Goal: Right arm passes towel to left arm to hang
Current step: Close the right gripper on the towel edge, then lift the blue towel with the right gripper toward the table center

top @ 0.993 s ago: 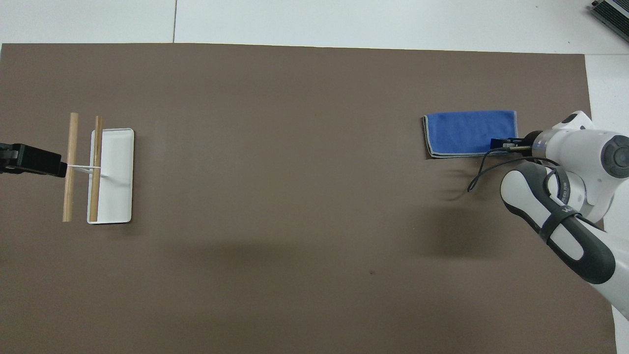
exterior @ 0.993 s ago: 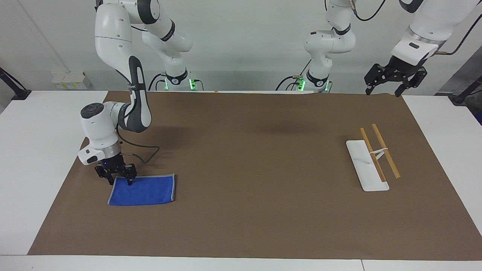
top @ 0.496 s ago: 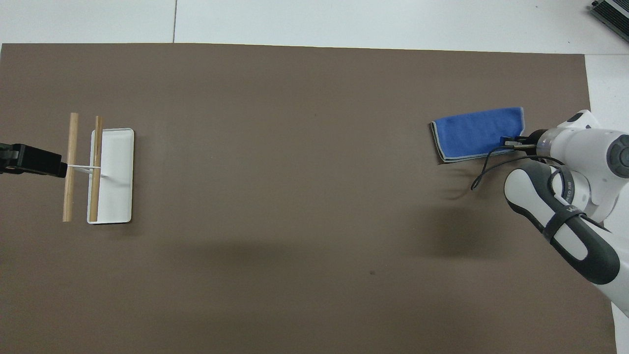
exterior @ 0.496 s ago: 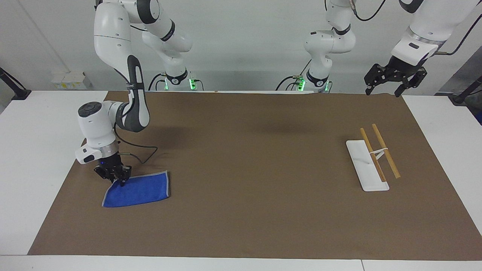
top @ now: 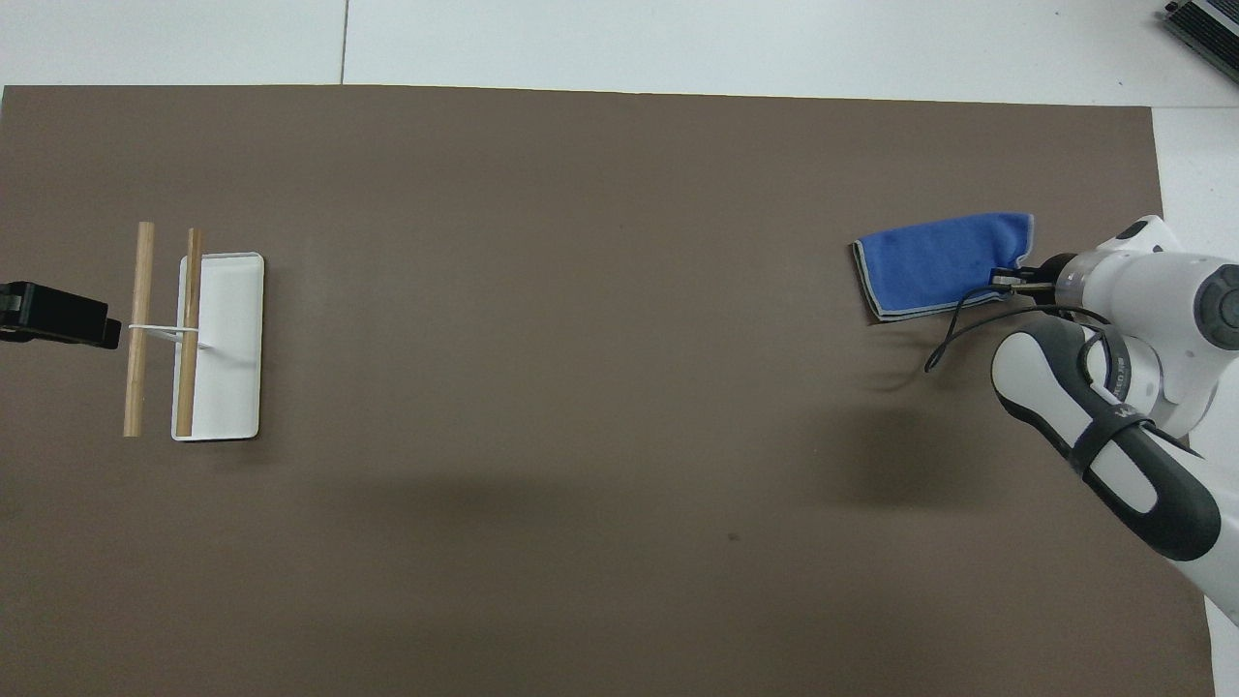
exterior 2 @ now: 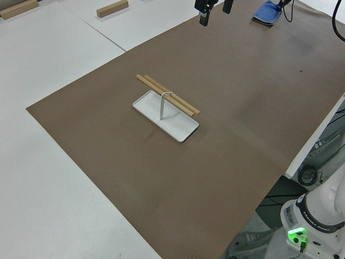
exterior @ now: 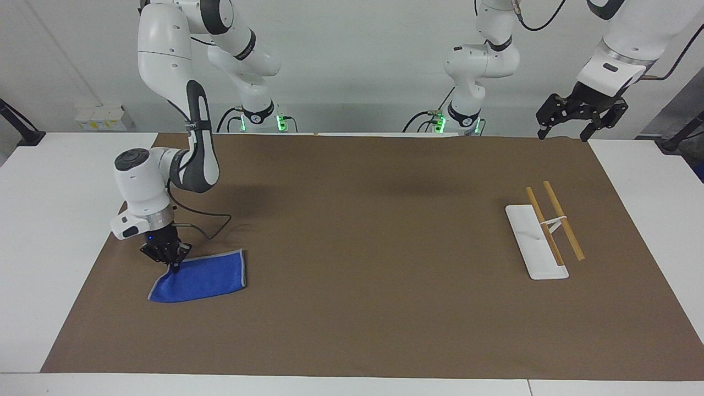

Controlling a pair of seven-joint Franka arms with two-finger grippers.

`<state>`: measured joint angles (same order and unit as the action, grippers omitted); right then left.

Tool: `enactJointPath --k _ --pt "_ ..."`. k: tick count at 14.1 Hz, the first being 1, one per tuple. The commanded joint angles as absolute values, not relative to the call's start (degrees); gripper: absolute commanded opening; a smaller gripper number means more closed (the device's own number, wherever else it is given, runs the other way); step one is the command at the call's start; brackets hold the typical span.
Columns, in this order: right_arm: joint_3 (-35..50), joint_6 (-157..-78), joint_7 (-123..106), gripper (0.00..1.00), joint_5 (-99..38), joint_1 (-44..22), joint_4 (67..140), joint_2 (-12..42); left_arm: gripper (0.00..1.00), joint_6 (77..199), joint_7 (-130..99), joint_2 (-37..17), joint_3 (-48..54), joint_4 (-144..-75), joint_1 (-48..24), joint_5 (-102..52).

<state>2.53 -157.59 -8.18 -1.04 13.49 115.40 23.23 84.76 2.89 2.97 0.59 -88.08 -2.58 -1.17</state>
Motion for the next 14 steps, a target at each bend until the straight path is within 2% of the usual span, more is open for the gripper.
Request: enactJointPath --k 1,9,14 --pt "3.60 -153.83 -6.24 0.00 -1.49 13.45 113.74 22.42 1.00 84.90 3.25 4.31 0.44 -89.56 -2.37 -1.49" --pt "3.78 -137.66 -5.36 0.00 -1.41 12.75 104.16 19.95 1.00 84.90 3.25 4.31 0.44 -89.56 -2.37 -1.49" --pt "3.78 -126.67 -5.45 0.00 -1.41 12.74 101.60 14.87 1.00 84.90 3.25 4.31 0.53 -89.56 -2.37 -1.49"
